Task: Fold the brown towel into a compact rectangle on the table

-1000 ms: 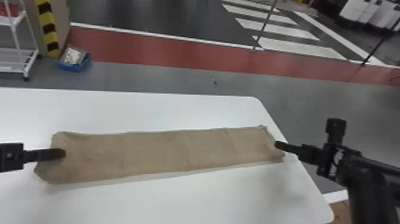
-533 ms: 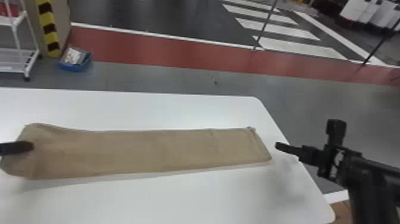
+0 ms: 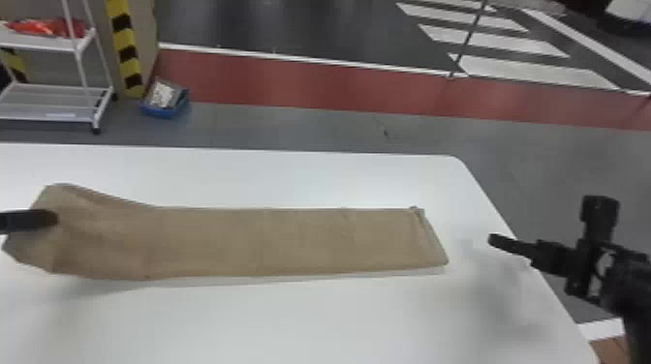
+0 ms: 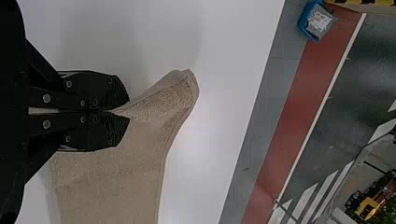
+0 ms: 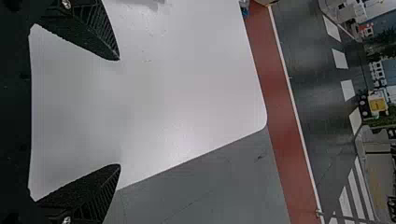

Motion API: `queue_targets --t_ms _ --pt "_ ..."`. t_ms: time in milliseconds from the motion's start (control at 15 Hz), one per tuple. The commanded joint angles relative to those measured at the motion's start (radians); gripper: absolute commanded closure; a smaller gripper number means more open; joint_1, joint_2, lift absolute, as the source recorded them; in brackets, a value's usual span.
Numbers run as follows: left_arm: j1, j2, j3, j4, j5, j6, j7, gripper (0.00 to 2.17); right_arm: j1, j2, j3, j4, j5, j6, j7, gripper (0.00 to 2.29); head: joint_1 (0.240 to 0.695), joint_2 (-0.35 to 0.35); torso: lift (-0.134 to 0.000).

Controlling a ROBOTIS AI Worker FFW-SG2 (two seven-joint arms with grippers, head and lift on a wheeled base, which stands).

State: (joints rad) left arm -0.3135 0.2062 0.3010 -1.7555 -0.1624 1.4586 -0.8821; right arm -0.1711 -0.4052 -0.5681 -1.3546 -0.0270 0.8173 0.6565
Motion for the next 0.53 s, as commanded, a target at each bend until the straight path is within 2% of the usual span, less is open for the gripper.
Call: queue_targets --t_ms 0,200,267,400,467 --pt "0.022 -0.044 -0.037 -0.136 0.006 0.112 0.003 2.14 0.002 -0.001 -0.003 -0.005 0.001 0.004 0.0 0.06 0.695 -0.248 -0.124" --pt "0.027 -0.154 -0.16 -0.272 -0.005 0.113 0.043 2.14 0.01 0.0 -0.003 -0.029 -0.001 0.041 0.0 0.06 0.695 -0.311 -0.124" --pt "-0.002 -0.205 -0.224 -0.274 -0.025 0.113 0.072 2.14 0.013 0.003 -0.003 -0.046 -0.001 0.056 0.0 0.06 0.695 -0.336 -0.124" --pt "-0.048 -0.209 -0.298 -0.242 -0.063 0.113 0.095 2.14 0.024 0.005 -0.004 -0.072 0.001 0.087 0.0 0.06 0.695 -0.35 -0.124" --pt "-0.058 -0.209 -0.342 -0.229 -0.062 0.113 0.124 2.14 0.03 0.005 -0.004 -0.084 0.001 0.099 0.0 0.06 0.695 -0.35 -0.124"
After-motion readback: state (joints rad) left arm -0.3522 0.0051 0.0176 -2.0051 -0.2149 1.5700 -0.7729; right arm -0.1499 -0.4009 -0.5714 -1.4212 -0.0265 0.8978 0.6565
